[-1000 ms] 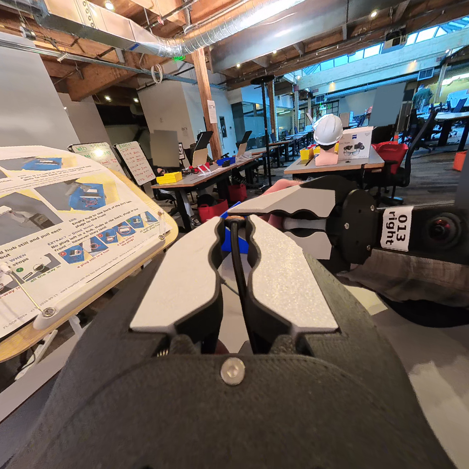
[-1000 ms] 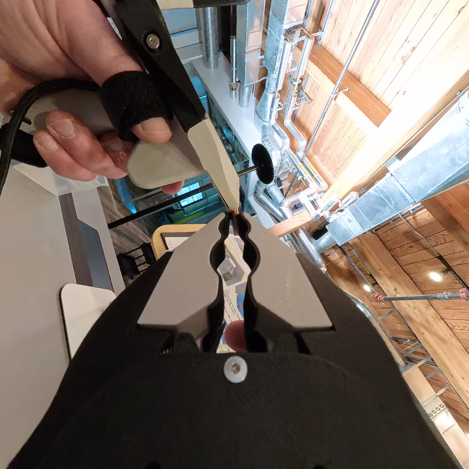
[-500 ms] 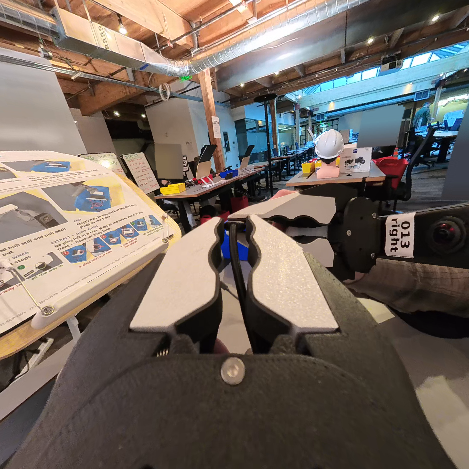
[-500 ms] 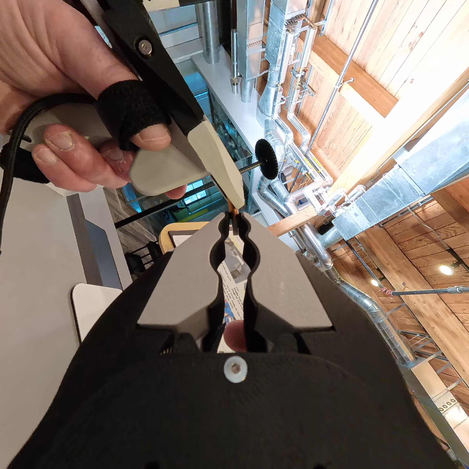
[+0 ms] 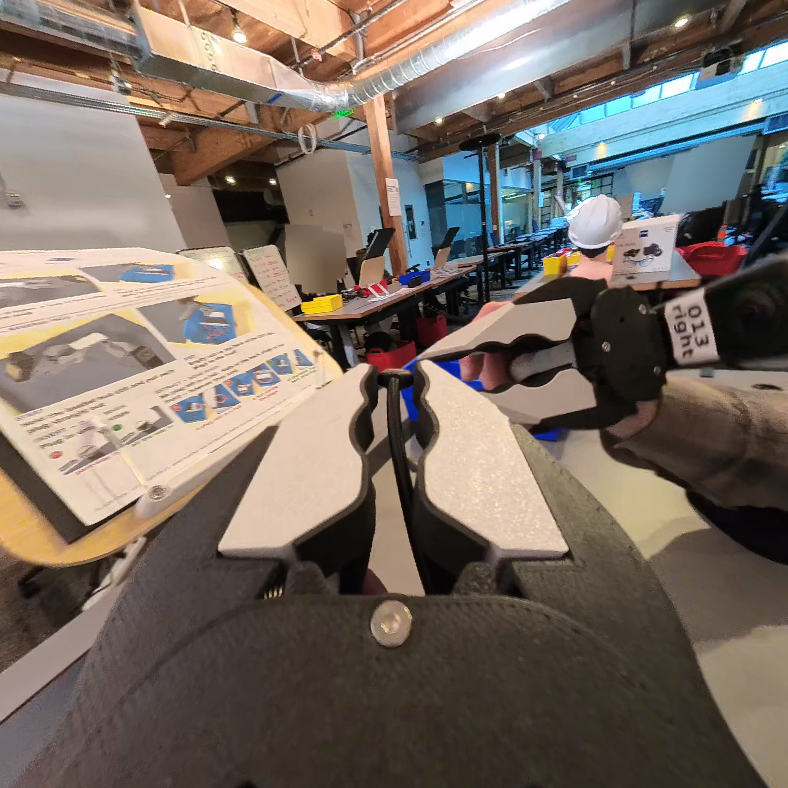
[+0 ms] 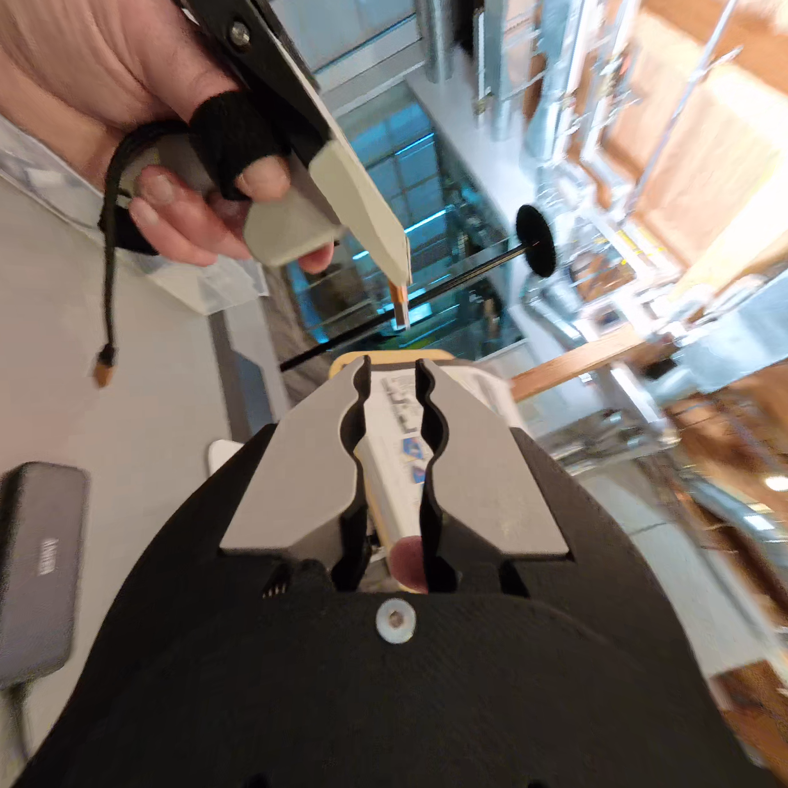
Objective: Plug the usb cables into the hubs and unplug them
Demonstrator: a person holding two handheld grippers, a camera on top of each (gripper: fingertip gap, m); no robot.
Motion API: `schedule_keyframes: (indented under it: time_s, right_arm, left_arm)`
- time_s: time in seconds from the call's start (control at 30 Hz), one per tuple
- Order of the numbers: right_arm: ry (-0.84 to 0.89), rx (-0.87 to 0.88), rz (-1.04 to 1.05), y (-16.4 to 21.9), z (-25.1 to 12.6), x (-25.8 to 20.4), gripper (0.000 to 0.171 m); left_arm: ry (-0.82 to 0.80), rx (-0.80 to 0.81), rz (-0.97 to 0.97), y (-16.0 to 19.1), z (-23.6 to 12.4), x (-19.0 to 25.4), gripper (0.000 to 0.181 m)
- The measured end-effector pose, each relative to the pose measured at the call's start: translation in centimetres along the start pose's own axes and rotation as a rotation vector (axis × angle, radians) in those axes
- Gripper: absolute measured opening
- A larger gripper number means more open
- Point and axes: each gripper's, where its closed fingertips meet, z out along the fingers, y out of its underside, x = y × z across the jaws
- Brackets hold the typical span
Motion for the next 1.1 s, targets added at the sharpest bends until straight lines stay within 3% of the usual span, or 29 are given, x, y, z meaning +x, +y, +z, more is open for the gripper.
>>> schedule_keyframes:
  time_s: [0.1,0.27,0.4,0.67,0.9,1.1]
  right_arm:
    - [-0.246,-0.142,0.157,3.8,-0.4,-2.0,0.033]
    - [-0.752,-0.38,0.349,9.3,-4.1,-10.1,0.047]
    - [-0.941,-0.516,0.427,12.0,-5.8,-14.8,0.049]
    - [-1.04,-0.586,0.466,14.1,-5.9,-19.8,0.058]
    - [-1.045,-0.617,0.668,14.2,-5.5,-20.4,0.04]
    - [-1.004,-0.622,0.776,14.7,-4.7,-19.9,0.039]
  left_arm:
    - [-0.027,-0.002,0.019,-0.3,-0.8,-1.4,0.015]
    - [-0.037,-0.013,0.032,-0.2,-1.2,-2.2,0.015]
    - [-0.033,-0.034,0.04,0.5,-1.1,-2.1,0.015]
    - [-0.029,-0.052,0.052,1.1,-0.9,-2.1,0.015]
    - [-0.022,-0.065,0.06,1.5,-0.7,-1.8,0.016]
    - [-0.028,-0.085,0.083,2.0,-0.5,-1.8,0.015]
